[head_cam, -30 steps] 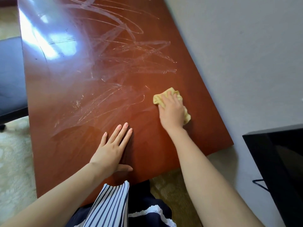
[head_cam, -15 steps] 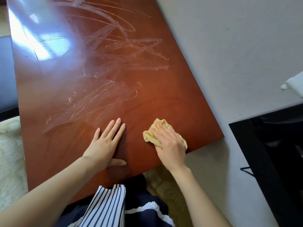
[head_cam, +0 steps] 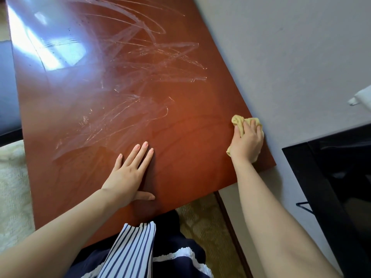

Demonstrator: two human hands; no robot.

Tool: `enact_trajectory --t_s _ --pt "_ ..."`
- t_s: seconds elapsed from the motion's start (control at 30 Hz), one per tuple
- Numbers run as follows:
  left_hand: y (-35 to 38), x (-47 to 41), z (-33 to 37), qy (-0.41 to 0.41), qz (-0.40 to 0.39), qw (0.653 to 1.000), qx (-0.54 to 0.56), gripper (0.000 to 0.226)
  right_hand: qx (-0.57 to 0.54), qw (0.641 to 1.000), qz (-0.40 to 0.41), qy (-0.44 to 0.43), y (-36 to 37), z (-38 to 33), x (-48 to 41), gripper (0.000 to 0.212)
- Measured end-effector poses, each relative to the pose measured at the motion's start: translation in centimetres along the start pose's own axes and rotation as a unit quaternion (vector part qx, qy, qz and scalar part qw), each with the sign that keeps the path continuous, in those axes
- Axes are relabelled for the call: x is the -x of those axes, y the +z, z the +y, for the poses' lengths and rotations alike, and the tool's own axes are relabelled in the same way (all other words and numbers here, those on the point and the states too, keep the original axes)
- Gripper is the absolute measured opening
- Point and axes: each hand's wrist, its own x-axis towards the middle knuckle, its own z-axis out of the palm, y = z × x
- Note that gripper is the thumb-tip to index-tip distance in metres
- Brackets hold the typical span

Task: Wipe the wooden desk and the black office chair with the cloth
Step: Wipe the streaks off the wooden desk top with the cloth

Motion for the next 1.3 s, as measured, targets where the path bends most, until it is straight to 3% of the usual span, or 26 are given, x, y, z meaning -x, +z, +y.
enact_trajectory --t_s 0.07,0.2,0.47,0.63,0.77,0.97,1.17,1.3 --pt "0.1 0.0 0.0 -0.003 0.0 1.0 -0.009 0.131 0.015 0.999 -0.028 -0.015 0.9 -1.7 -0.3 0.037" --pt "0.0 -0.1 0.0 -0.005 -0.001 1.0 -0.019 0.131 0.072 0.981 -0.096 -0.15 2.5 -5.0 1.9 0.04" --pt "-0.1 0.1 0.0 0.0 0.017 1.0 -0.023 0.128 0.025 0.934 -0.191 -0.3 2.5 -6.1 11.3 0.048" --pt "0.0 0.1 0.1 0.001 0.017 1.0 -0.023 0.128 0.01 0.914 -0.168 -0.368 -0.2 -2.0 15.0 0.054" --pt "0.0 0.2 0.2 -0.004 0.015 0.999 -0.03 0.128 -0.01 0.938 -0.117 -0.326 -1.6 2.0 14.6 0.06" --pt "-0.3 0.1 0.5 -0.005 0.009 0.999 -0.049 0.128 0.029 0.983 -0.075 -0.165 -3.0 5.0 9.0 0.044" --pt "-0.2 0.1 0.7 -0.003 0.039 0.998 -0.043 0.119 0.05 0.998 -0.036 -0.028 -1.7 2.4 5.2 0.036" --pt "1.1 1.4 0.5 -0.019 0.092 0.995 0.012 0.113 0.052 0.996 -0.068 -0.035 -0.1 -1.3 5.8 0.039"
